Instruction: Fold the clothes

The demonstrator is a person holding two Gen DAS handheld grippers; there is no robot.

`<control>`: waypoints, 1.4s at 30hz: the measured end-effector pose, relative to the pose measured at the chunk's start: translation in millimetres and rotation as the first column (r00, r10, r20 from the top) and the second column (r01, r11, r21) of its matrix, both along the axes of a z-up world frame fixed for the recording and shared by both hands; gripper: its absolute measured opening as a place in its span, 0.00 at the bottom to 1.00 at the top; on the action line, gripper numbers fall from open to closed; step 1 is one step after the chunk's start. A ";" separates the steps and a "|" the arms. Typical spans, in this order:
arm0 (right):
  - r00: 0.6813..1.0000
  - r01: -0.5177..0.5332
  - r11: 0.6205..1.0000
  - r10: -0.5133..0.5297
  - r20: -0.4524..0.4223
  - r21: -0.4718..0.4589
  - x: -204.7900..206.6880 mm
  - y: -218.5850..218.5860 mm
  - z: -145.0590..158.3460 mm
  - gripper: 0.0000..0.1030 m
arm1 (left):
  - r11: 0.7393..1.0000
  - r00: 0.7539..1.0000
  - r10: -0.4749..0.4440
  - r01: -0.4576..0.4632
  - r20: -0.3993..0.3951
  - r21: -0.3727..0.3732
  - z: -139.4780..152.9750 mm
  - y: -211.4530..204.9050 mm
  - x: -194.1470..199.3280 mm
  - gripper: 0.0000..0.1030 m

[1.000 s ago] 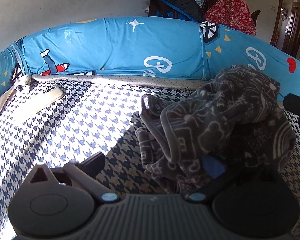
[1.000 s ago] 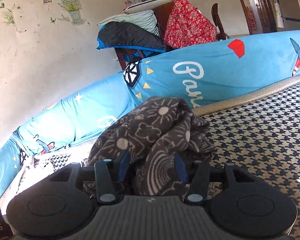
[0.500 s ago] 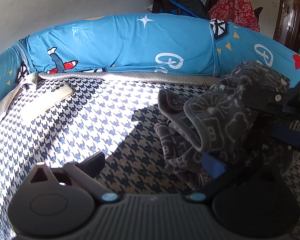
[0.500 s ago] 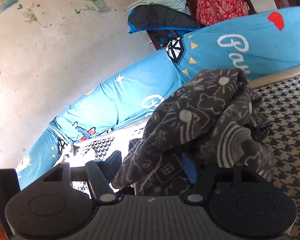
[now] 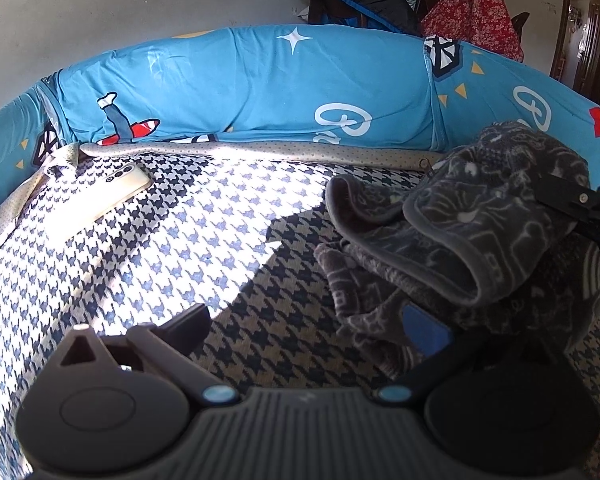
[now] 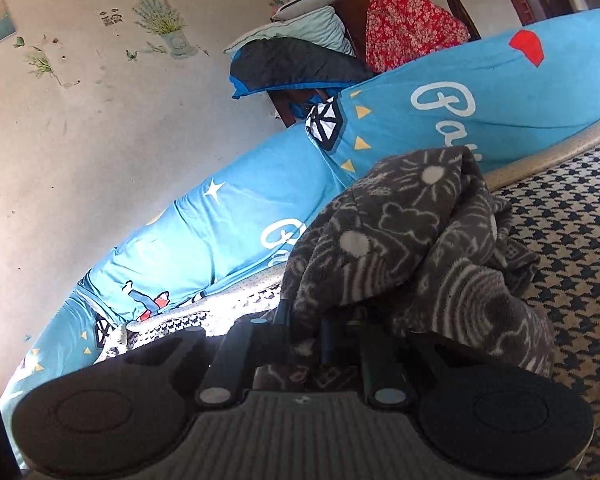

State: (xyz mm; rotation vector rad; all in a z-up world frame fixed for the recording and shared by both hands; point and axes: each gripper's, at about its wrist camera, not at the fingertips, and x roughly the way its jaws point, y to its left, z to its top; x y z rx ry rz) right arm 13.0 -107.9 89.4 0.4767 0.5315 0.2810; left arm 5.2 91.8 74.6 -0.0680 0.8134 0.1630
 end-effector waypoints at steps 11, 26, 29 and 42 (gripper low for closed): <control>0.945 0.319 0.939 -0.305 0.120 -0.129 -27.7 -84.6 31.4 0.10 | 0.995 0.995 -0.076 0.080 0.068 -0.053 9.2 -20.0 -7.2 1.00; 0.853 0.512 0.843 -0.522 -0.021 -0.163 -48.7 -171.1 24.4 0.28 | 0.979 0.982 -0.190 0.190 0.018 -0.069 -15.4 -65.8 0.9 1.00; 0.907 0.417 0.894 -0.421 0.012 -0.163 -48.5 -156.7 27.3 0.41 | 0.983 0.987 -0.162 0.163 0.017 -0.079 -14.8 -60.5 2.0 1.00; 0.997 -0.053 0.964 0.067 0.047 -0.259 -48.9 -53.6 11.5 0.69 | 0.998 0.998 -0.051 0.052 0.027 -0.039 -8.3 -33.7 9.9 1.00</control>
